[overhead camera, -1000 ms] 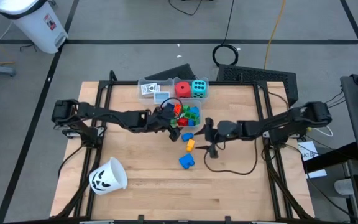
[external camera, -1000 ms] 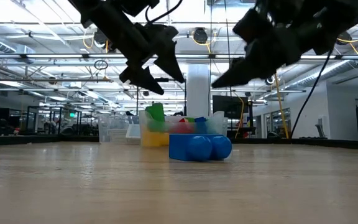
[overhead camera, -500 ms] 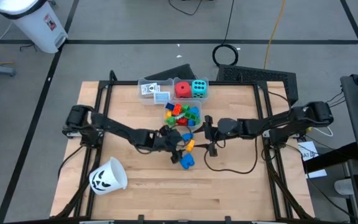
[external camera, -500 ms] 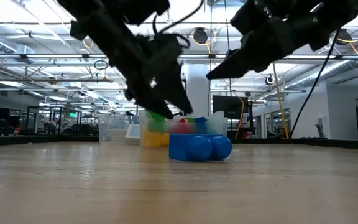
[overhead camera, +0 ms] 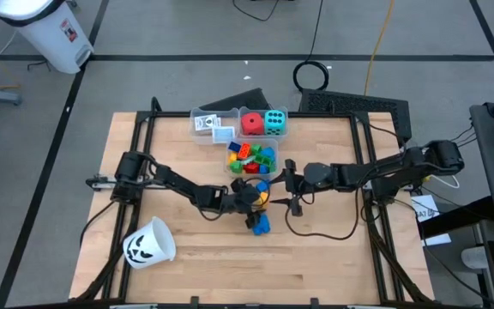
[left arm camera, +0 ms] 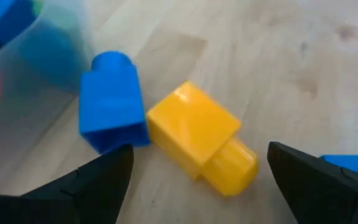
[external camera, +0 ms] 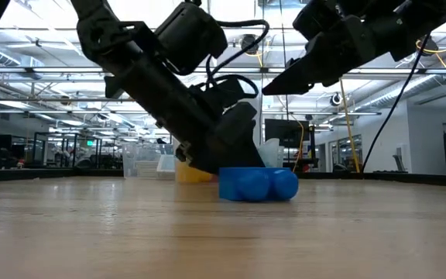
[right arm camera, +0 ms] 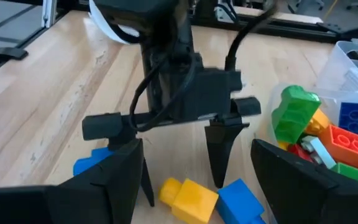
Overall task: Pick & Place Toys
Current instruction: Put the top blue game piece into the bottom transparent bin
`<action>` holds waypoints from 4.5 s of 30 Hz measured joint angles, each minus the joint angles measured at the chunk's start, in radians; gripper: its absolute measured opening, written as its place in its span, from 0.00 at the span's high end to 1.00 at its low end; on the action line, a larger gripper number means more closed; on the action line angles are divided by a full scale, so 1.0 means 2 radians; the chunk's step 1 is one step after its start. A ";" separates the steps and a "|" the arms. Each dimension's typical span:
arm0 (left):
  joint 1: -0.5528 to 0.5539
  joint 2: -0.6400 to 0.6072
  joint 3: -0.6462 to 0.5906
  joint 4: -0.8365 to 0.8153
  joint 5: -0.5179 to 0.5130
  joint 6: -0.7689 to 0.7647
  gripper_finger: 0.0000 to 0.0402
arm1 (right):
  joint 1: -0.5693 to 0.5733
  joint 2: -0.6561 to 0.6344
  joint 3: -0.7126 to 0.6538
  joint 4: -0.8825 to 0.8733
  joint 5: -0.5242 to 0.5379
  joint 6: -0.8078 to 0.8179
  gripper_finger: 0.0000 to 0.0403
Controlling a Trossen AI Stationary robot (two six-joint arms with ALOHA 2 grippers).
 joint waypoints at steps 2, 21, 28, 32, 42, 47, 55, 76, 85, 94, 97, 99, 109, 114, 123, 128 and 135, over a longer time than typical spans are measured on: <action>0.000 0.000 0.000 0.012 0.010 0.013 0.06 | 0.000 0.000 0.000 -0.001 0.000 -0.001 0.34; 0.012 -0.017 0.000 0.042 -0.007 0.082 0.06 | 0.000 0.000 0.000 -0.005 0.000 -0.002 0.34; 0.033 -0.012 0.000 0.029 0.018 0.071 0.06 | 0.000 0.000 0.000 -0.006 0.000 -0.002 0.34; 0.038 -0.012 0.000 0.028 0.044 0.068 0.06 | 0.000 0.000 0.000 -0.006 0.000 -0.002 0.34; 0.033 -0.013 0.001 0.040 0.156 0.069 0.06 | 0.000 0.000 0.000 -0.006 0.000 -0.002 0.34; 0.021 -0.018 0.001 0.060 0.169 0.076 0.06 | 0.000 0.000 0.000 -0.006 0.000 -0.002 0.34; 0.018 -0.094 0.004 -0.023 0.141 0.079 0.06 | 0.014 0.017 0.001 -0.032 -0.016 0.000 0.34; 0.018 -0.125 0.004 -0.112 0.088 0.057 0.06 | -0.004 0.140 0.054 -0.140 0.050 0.015 0.34; 0.018 -0.125 0.004 -0.117 0.088 0.057 0.06 | -0.004 0.111 0.055 -0.197 0.049 0.035 0.34; 0.018 -0.125 0.004 -0.117 0.088 0.054 0.06 | -0.007 0.167 0.055 -0.108 -0.006 0.003 0.34; 0.018 -0.125 0.004 -0.117 0.087 0.054 0.06 | -0.012 0.192 0.055 -0.091 -0.025 -0.011 0.37; 0.018 -0.125 0.004 -0.117 0.087 0.054 0.06 | -0.017 0.199 0.056 -0.087 -0.035 -0.014 0.40; 0.018 -0.125 0.004 -0.114 0.087 0.054 0.06 | -0.028 0.163 0.055 -0.114 -0.040 -0.014 0.75; 0.018 -0.125 0.004 -0.105 0.088 0.056 0.06 | -0.028 0.122 0.055 -0.124 -0.040 -0.014 0.78; 0.024 -0.125 0.004 -0.043 0.088 -0.064 0.06 | 0.009 0.068 0.055 -0.122 0.131 -0.082 0.78; 0.035 -0.125 0.004 -0.003 0.076 -0.121 0.06 | 0.036 0.068 0.055 -0.085 0.208 -0.135 0.77; 0.047 -0.125 0.004 0.004 0.065 -0.124 0.06 | 0.054 0.068 0.055 -0.071 0.238 -0.146 0.77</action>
